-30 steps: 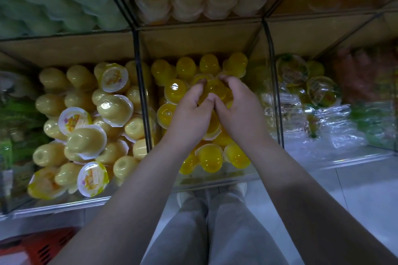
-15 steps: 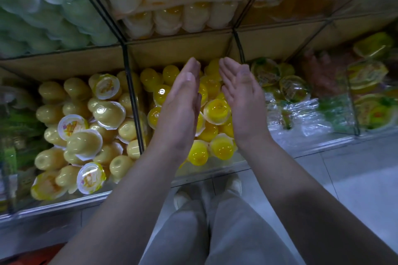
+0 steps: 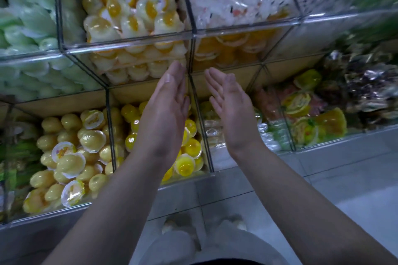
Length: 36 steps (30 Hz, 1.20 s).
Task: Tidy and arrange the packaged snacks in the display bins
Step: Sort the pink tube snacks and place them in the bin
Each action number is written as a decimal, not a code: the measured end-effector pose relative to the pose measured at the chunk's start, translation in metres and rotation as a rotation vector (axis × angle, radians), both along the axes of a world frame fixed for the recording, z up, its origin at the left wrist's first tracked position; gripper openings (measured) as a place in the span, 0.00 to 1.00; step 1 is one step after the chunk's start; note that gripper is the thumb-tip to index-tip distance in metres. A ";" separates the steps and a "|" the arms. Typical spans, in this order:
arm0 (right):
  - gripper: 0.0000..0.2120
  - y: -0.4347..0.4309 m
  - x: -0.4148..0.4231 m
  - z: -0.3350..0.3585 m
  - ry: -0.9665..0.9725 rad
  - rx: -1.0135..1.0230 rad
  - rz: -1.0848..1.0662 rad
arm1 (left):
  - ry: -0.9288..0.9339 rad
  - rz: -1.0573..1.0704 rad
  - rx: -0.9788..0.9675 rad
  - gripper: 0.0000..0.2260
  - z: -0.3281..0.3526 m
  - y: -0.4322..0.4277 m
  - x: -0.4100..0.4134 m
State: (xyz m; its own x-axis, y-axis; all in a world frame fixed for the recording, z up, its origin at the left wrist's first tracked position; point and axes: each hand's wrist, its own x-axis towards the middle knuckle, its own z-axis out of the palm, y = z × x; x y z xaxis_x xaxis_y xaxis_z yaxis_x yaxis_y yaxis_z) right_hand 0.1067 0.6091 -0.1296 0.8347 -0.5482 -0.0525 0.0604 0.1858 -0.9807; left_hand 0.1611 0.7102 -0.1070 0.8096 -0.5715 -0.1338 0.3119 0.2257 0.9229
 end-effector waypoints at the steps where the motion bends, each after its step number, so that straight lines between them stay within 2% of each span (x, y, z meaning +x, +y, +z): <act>1: 0.25 -0.007 -0.005 0.006 -0.001 -0.011 0.007 | -0.007 0.003 -0.004 0.22 0.006 -0.007 -0.007; 6: 0.19 -0.039 -0.028 0.035 -0.036 -0.043 0.056 | -0.050 0.008 0.007 0.22 0.031 -0.040 -0.033; 10: 0.24 -0.061 -0.048 0.051 -0.058 -0.065 0.082 | -0.083 0.038 0.013 0.21 0.046 -0.062 -0.053; 21: 0.27 -0.103 -0.099 0.080 -0.117 -0.099 0.156 | -0.174 0.104 0.012 0.22 0.076 -0.099 -0.109; 26: 0.21 -0.107 -0.111 0.085 -0.135 -0.108 0.177 | -0.192 0.127 0.000 0.22 0.079 -0.104 -0.124; 36: 0.24 -0.115 -0.107 0.073 -0.093 -0.080 0.134 | -0.178 0.100 -0.005 0.21 0.071 -0.111 -0.114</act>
State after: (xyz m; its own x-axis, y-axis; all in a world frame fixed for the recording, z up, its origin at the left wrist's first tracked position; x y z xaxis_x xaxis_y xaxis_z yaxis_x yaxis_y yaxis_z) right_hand 0.0000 0.4938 -0.0567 0.8996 -0.4315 0.0679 0.1315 0.1194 -0.9841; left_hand 0.0475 0.5993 -0.0362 0.8729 -0.4875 0.0189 0.1201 0.2522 0.9602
